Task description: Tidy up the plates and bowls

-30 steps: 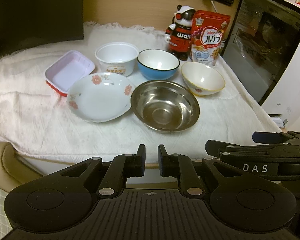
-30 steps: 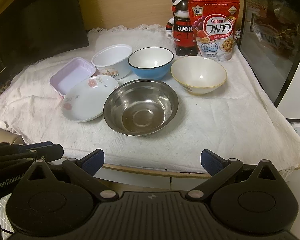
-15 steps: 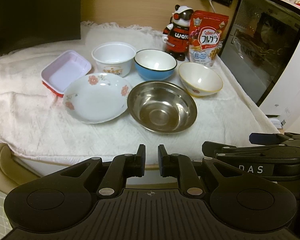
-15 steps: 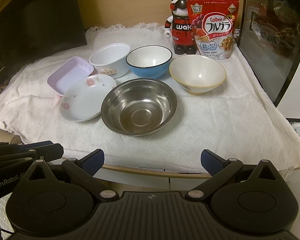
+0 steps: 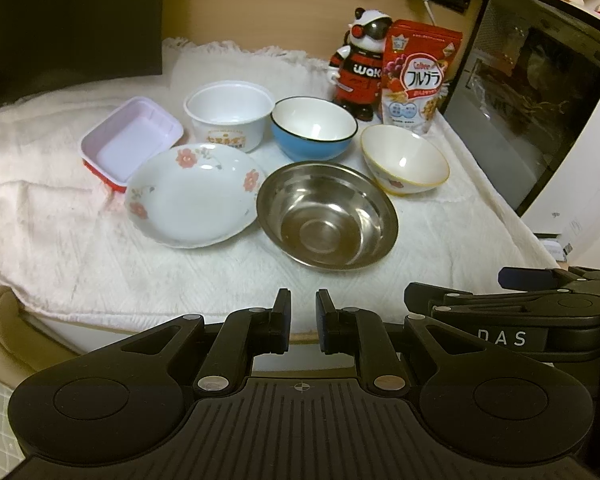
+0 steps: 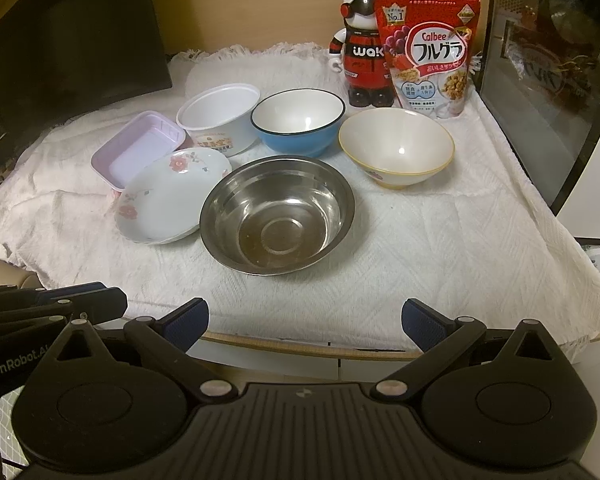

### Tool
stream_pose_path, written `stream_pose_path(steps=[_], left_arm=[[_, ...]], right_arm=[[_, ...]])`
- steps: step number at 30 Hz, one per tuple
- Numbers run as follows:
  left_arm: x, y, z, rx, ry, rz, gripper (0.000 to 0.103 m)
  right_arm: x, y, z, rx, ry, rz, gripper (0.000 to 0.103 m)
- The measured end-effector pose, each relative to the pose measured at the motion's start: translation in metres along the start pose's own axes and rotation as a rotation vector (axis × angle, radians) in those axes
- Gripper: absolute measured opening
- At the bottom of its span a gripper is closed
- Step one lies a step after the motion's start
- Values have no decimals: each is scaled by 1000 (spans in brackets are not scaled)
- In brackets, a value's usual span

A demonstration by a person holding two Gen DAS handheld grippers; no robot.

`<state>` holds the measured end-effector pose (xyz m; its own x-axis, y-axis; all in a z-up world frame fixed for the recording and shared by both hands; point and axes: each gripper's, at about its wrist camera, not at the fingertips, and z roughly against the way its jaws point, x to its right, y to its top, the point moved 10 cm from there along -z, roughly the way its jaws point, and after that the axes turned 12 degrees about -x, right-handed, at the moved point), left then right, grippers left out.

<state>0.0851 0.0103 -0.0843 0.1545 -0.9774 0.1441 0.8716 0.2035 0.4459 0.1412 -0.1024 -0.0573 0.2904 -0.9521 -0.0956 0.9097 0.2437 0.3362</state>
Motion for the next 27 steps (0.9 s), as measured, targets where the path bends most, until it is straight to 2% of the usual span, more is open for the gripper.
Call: stream_pose_path(steps=[9, 13, 17, 19, 22, 27], left_arm=[[-24, 21, -17, -28, -75, 78, 16], [-43, 38, -33, -42, -70, 95, 16], [-60, 60, -45, -10, -90, 51, 17], [-67, 72, -48, 9, -156, 19, 17], [-76, 87, -57, -4, -255, -12, 17], [-78, 112, -69, -16, -273, -149, 17]], right_arm=[[-2, 17, -10, 20, 15, -13, 103], [-1, 35, -17, 62, 34, -30, 103], [0, 58, -25, 96, 67, -82, 103], [-1, 70, -30, 108, 88, -119, 103], [-4, 83, -40, 105, 123, -181, 103], [-7, 93, -56, 76, 59, -280, 103]])
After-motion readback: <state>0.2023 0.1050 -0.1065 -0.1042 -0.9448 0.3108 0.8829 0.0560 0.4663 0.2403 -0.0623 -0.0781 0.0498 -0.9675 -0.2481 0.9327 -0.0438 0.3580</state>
